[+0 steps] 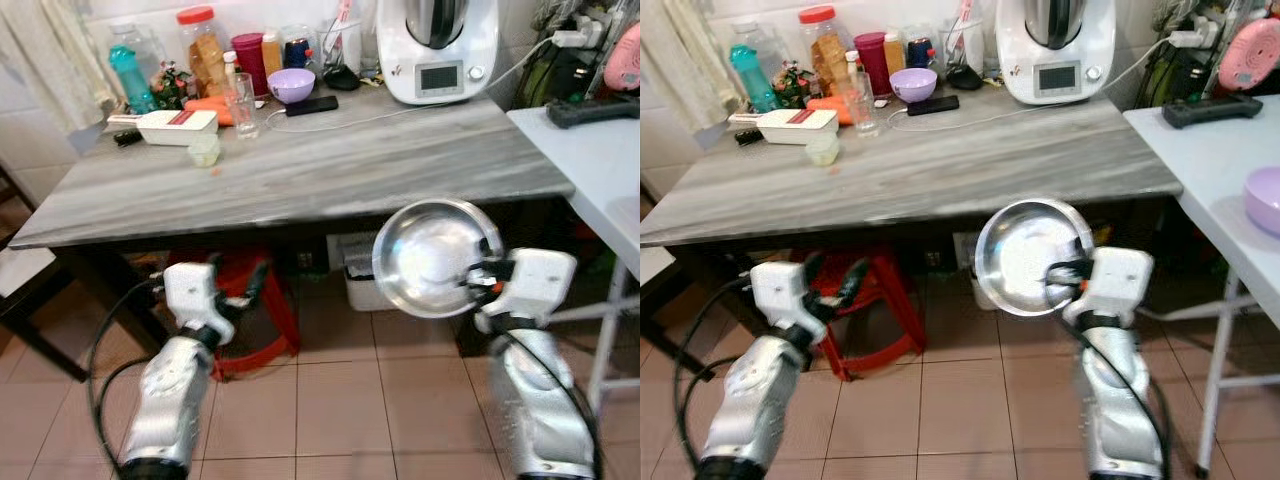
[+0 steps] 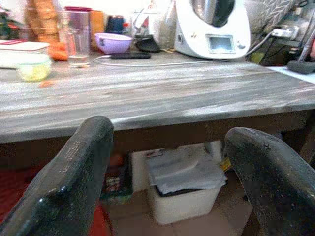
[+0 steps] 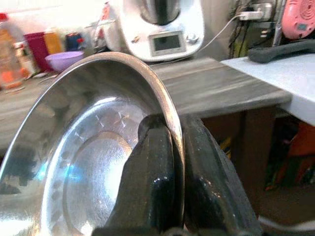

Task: Setting the table

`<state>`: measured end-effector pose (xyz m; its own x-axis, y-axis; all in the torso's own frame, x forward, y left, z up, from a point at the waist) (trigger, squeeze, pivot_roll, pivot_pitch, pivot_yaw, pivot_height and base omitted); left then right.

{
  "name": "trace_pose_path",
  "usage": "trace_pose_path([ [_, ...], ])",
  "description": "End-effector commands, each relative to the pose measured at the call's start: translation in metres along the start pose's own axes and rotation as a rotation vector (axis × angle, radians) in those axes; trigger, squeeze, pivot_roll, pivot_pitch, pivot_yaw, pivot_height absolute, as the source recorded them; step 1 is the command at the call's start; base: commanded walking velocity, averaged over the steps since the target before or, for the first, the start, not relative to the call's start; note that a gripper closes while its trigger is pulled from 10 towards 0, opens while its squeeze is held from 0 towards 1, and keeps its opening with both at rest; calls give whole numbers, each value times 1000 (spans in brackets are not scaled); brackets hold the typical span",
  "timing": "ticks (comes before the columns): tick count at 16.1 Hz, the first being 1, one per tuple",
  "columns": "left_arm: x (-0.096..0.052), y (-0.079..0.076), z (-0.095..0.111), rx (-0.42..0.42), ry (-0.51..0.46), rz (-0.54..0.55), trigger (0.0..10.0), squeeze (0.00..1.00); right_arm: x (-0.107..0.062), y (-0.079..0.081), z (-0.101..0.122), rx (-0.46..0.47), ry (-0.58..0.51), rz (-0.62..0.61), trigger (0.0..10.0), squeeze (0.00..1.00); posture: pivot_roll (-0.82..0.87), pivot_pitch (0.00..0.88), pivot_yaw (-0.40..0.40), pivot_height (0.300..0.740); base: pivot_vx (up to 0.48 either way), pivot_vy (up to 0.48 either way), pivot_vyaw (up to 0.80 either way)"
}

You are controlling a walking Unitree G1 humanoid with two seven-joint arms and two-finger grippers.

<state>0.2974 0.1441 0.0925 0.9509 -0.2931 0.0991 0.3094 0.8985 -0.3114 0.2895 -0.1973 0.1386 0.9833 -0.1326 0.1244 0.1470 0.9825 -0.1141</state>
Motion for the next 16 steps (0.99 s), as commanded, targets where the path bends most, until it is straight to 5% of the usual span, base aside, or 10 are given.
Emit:
trace_pose_path([
  [1,-3,4,1,7,5,14,10000,0,4,3,11,15,-45,0,10000,0,-94,0,112,740,394,0,431],
  [16,-1,-4,-2,-12,13,-9,10000,0,9,-10,20,18,-72,-81,10000,0,-94,0,111,740,396,0,0],
])
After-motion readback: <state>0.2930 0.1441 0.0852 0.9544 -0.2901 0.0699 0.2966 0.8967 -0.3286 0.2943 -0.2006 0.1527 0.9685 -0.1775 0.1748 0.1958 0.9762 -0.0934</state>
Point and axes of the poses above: a point about 5 cm out from each wrist's last joint towards the gripper, its own x axis pointing out of the wrist towards the gripper, its own z axis along the axis of the wrist's last joint, y = z × x, the point moved 1 cm from there along x, pointing out of the wrist towards the gripper, and after that the axes turned 9 degrees about -x, right-handed, at the moved point
